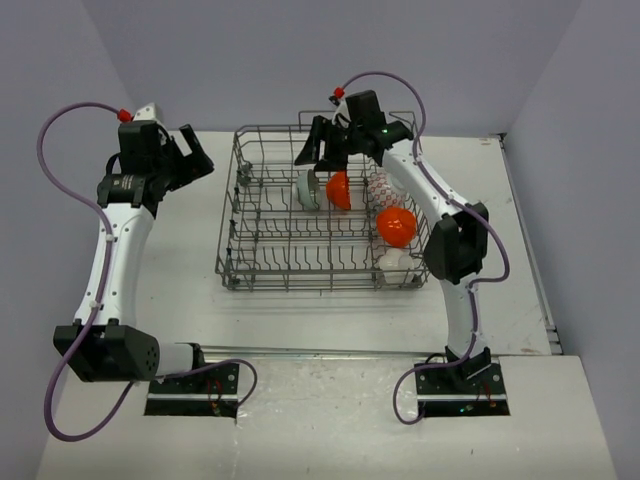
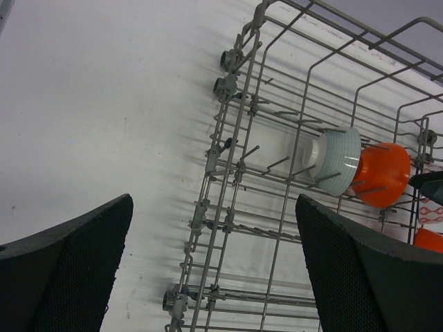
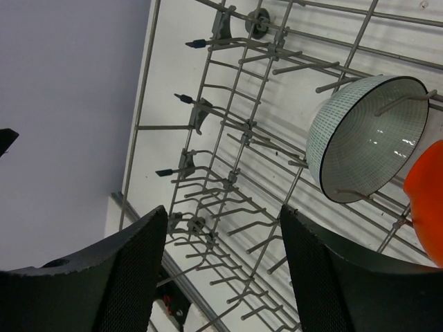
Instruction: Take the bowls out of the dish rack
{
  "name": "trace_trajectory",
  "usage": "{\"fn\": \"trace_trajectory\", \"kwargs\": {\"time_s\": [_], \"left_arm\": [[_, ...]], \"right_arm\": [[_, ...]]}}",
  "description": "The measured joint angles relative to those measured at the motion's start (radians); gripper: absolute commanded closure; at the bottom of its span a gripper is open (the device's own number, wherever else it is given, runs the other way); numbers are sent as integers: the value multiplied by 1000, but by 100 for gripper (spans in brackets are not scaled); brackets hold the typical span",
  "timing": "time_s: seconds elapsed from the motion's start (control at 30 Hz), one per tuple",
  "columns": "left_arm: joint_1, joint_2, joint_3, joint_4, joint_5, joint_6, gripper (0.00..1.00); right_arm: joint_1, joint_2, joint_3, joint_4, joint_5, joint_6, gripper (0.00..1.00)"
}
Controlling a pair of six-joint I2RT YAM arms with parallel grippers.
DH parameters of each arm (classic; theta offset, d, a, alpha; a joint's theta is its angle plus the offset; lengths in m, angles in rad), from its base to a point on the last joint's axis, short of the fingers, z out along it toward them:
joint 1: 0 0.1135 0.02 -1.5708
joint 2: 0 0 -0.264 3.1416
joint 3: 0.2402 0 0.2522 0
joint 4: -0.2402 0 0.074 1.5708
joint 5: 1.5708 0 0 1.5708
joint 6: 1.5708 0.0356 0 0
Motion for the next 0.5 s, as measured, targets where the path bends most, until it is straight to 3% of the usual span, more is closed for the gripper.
{"fn": "trace_trajectory", "kwargs": {"time_s": [0.5], "left_arm": [[0, 0, -40, 23, 0, -1, 0]], "right_arm": [[5, 117, -2, 48, 26, -43, 38]]}}
